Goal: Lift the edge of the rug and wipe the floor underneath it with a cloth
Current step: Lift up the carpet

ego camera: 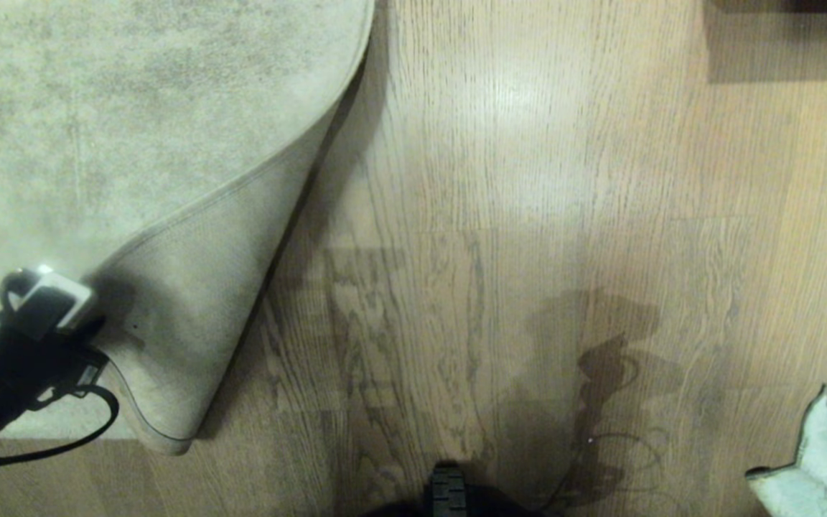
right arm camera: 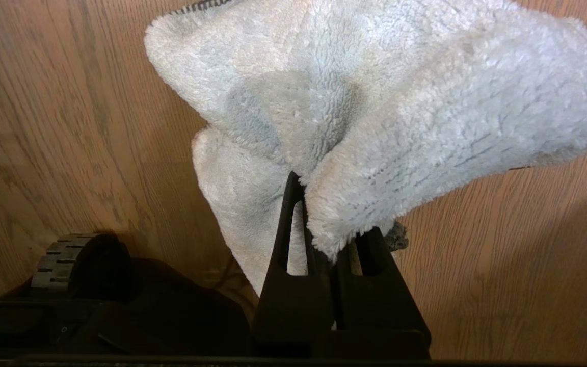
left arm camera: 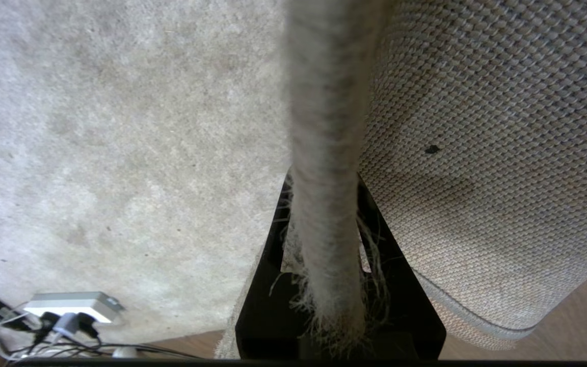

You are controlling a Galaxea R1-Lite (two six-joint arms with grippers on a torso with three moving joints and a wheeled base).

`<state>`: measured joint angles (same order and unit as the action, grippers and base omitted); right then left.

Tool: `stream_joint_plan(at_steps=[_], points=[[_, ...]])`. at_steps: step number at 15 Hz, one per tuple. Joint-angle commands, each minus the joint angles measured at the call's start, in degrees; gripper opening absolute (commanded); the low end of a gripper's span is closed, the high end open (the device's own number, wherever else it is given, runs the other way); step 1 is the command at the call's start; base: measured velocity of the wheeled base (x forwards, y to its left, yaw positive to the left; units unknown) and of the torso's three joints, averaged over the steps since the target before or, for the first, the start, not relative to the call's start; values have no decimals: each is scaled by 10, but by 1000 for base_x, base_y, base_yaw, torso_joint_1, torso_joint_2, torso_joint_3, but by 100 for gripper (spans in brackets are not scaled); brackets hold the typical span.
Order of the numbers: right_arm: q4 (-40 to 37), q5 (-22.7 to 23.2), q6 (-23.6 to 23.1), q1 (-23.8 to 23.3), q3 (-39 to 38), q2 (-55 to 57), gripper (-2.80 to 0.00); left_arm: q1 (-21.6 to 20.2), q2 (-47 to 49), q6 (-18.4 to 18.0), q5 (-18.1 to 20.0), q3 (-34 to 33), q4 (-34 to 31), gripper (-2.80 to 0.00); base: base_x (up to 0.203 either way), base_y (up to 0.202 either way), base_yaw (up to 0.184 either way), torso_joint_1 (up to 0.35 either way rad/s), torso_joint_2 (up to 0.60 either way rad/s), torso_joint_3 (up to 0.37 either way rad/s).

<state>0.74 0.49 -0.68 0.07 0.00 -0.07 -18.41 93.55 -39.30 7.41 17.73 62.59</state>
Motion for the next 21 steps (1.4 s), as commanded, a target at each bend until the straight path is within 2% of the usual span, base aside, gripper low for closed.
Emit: stream_joint_plan(at_steps=[1,11,13,21], points=[[0,0,0,0,0,1,-280,-2,1,-1,0,-2,3,-280,0,0,0,0,0,0],[0,0,0,0,0,1,-280,-21,-15,4,-1,-15,3,-280,0,0,0,0,0,0],[0,0,0,0,0,1,-280,-19,-21,14,-1,-16,3,-280,0,0,0,0,0,0],[0,0,0,0,0,1,-280,-20,-35,15,-3,-28,3,-280,0,0,0,0,0,0]])
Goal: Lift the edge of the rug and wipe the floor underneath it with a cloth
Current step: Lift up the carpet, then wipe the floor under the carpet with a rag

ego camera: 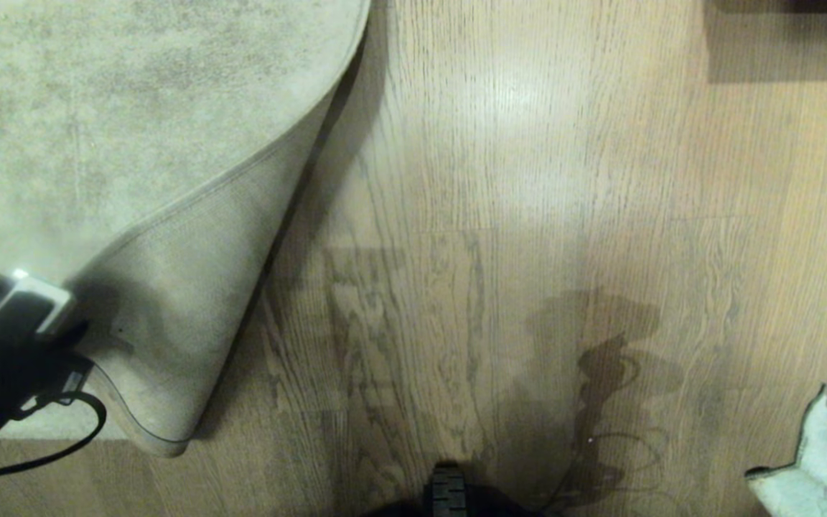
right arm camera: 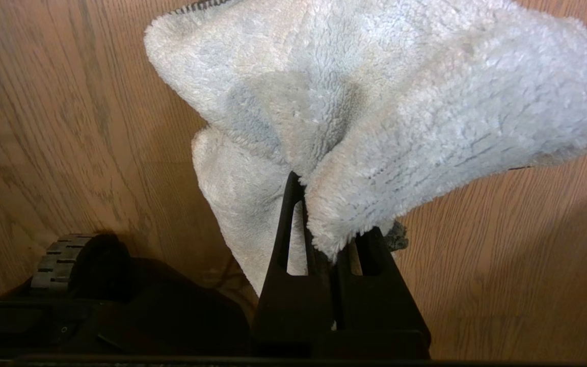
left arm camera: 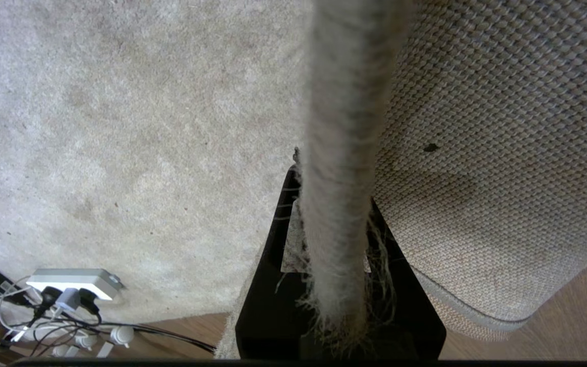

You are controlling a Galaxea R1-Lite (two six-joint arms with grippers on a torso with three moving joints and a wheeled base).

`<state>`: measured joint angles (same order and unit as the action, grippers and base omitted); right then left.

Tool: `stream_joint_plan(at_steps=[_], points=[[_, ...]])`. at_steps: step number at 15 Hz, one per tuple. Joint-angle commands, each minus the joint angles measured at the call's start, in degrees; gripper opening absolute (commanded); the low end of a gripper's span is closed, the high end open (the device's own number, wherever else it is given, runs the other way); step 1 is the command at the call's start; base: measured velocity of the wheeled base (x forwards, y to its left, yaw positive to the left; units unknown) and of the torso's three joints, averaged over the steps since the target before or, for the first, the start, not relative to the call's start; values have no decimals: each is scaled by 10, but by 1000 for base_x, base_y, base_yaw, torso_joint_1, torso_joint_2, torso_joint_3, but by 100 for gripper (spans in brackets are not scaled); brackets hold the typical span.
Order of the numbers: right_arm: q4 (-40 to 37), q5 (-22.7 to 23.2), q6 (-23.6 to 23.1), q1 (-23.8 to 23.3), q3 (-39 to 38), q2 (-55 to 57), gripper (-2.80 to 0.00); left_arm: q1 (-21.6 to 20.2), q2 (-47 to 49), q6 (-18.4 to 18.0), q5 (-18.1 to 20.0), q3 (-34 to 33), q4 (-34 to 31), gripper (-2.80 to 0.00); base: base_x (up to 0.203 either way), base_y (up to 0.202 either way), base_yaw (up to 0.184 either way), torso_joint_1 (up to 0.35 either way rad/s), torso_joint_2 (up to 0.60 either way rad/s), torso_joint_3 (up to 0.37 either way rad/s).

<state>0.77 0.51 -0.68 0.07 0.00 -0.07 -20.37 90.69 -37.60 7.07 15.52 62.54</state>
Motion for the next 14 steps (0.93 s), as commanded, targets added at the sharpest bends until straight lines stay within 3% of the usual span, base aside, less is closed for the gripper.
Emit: stream_joint_plan(at_steps=[1,14], points=[[0,0,0,0,0,1,-280,0,-11,-2,1,-9,4,-280,0,0,0,0,0,0],[5,0,-26,0,0,1,-280,0,-20,-2,0,-13,4,-280,0,0,0,0,0,0]])
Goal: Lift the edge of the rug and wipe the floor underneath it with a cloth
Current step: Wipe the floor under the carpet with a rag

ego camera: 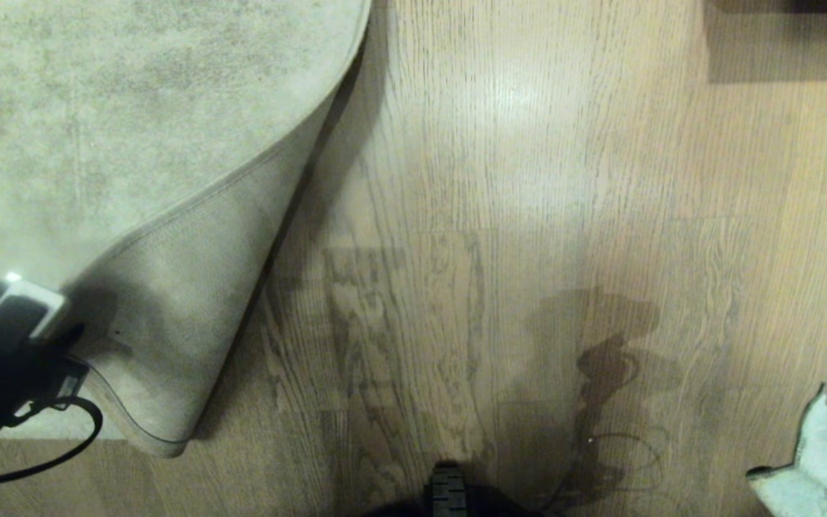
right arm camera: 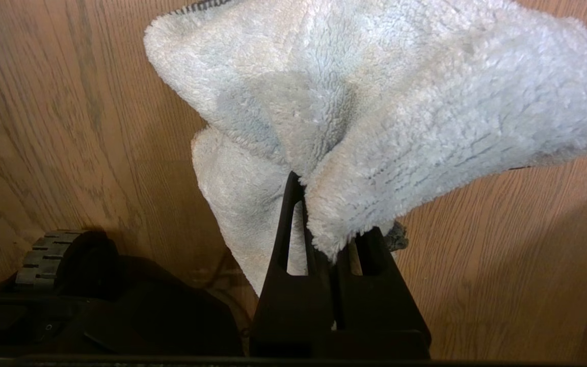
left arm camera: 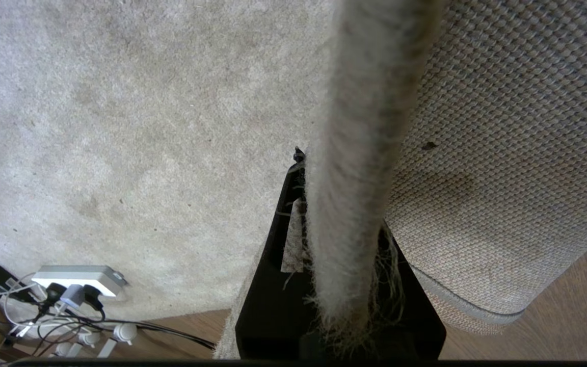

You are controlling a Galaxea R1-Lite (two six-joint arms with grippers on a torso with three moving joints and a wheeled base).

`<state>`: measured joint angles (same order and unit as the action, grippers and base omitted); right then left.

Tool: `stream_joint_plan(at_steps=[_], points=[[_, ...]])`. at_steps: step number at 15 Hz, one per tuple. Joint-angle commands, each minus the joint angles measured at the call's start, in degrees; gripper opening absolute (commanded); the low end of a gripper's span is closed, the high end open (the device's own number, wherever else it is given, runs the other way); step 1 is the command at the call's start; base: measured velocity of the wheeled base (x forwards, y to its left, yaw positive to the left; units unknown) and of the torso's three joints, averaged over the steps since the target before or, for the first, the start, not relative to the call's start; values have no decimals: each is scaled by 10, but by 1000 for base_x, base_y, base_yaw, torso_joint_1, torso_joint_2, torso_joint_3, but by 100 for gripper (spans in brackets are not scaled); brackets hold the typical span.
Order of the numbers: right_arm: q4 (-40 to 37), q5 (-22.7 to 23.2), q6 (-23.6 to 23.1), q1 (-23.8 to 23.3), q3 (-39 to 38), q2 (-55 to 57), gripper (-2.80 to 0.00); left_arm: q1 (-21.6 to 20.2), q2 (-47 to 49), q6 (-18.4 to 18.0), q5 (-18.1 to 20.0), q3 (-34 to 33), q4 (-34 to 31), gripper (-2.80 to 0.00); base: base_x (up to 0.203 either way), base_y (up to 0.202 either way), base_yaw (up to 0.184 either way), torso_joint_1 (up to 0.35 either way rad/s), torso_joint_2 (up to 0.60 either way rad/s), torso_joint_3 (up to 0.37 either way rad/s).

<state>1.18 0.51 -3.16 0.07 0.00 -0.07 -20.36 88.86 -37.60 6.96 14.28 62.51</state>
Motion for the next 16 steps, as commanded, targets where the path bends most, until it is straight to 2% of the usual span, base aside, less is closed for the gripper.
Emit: stream_joint_plan(at_steps=[1,3,7,13,16], points=[[0,0,-10,0,0,1,-280,0,-2,-2,1,0,4,-280,0,0,0,0,0,0],[-3,3,-22,0,11,1,-280,0,-2,-3,1,0,4,-280,0,0,0,0,0,0],[-48,27,-20,0,89,12,-280,0,-1,-2,1,0,4,-280,0,0,0,0,0,0],[-50,143,-26,0,174,159,-280,0,-1,-1,2,0,4,-280,0,0,0,0,0,0],[10,200,-43,0,184,249,-280,0,0,-2,2,-4,4,-280,0,0,0,0,0,0]])
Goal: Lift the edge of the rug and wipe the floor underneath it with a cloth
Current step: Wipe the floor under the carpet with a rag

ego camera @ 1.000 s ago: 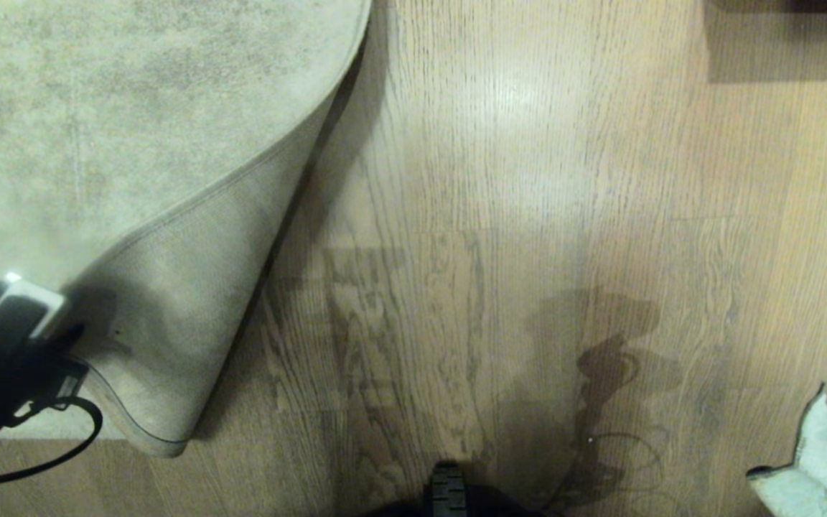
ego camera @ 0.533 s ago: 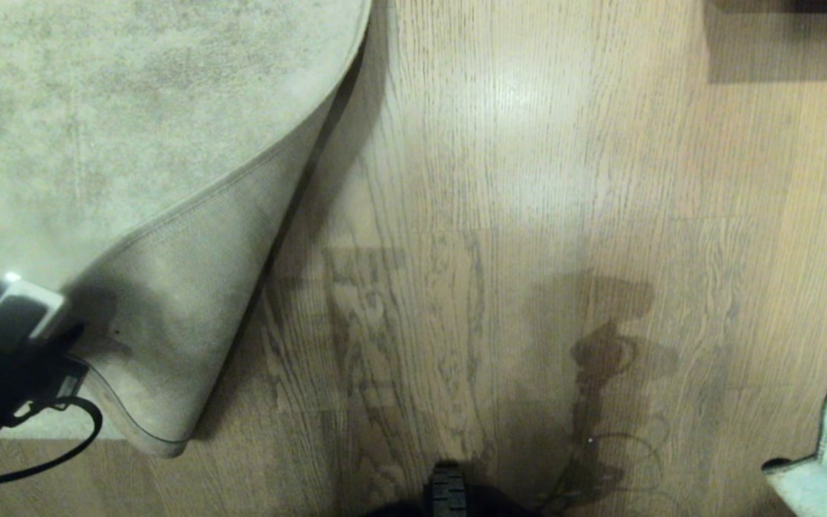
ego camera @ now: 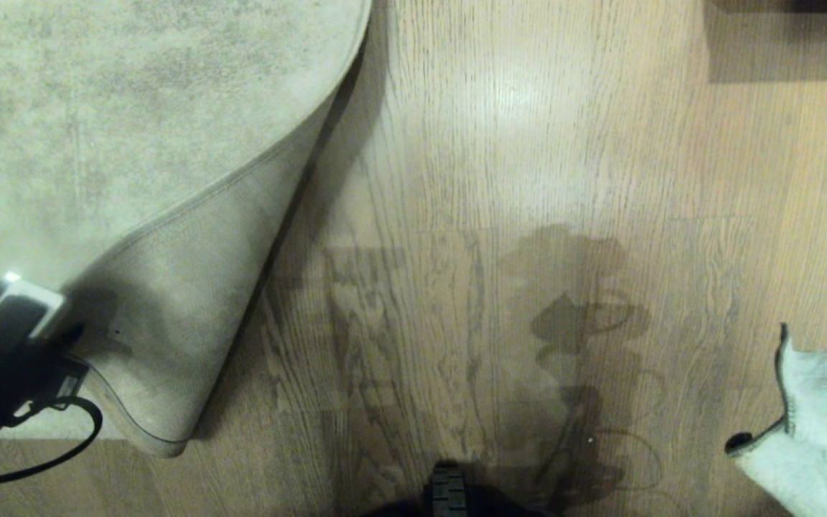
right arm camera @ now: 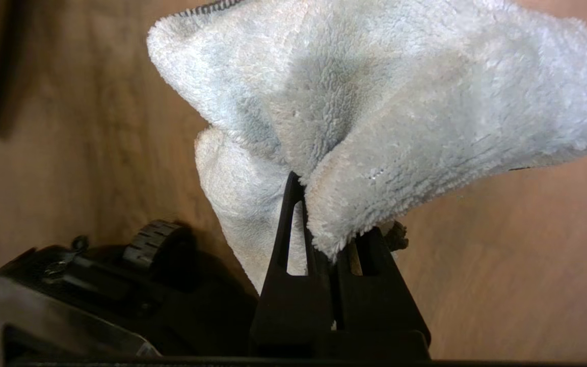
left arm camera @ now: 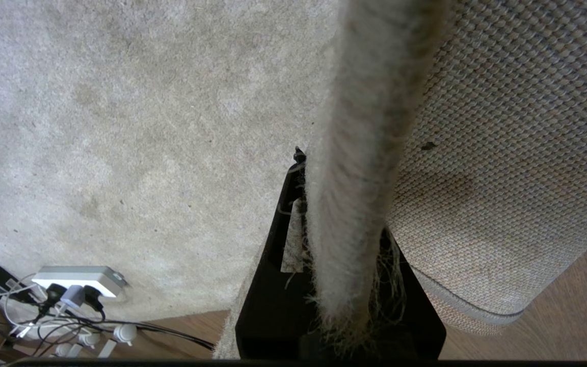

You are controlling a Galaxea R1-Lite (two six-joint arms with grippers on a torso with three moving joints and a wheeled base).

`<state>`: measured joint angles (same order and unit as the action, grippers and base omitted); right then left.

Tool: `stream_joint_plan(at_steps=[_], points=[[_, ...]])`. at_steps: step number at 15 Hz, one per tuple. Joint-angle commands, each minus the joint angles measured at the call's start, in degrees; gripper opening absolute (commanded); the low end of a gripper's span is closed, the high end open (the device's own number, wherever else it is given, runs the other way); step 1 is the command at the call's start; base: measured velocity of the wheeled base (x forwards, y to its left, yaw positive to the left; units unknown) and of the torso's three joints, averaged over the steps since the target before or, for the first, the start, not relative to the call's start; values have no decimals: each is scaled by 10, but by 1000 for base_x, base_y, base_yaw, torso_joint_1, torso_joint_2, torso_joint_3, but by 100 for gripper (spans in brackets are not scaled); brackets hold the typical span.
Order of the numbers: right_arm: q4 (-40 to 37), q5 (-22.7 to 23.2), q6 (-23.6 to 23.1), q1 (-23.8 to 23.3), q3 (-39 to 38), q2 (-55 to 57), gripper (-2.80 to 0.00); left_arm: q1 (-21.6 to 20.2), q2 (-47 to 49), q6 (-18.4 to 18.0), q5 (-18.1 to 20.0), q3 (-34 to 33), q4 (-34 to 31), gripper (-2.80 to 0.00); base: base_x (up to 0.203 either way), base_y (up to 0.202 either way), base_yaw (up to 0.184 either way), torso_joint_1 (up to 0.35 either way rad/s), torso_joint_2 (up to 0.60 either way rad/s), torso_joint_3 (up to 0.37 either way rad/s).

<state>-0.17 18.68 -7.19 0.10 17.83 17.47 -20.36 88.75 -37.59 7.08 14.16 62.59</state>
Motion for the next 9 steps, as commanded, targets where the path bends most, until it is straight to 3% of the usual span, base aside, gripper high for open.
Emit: stream_joint_plan(at_steps=[1,4,9], points=[[48,33,-5,0,10,104,-280,0,1,-3,1,-7,3,-280,0,0,0,0,0,0],[105,65,-15,1,18,184,-280,1,1,-4,1,-18,3,-280,0,0,0,0,0,0],[113,113,-17,27,14,221,-280,1,3,-5,0,-18,3,-280,0,0,0,0,0,0]])
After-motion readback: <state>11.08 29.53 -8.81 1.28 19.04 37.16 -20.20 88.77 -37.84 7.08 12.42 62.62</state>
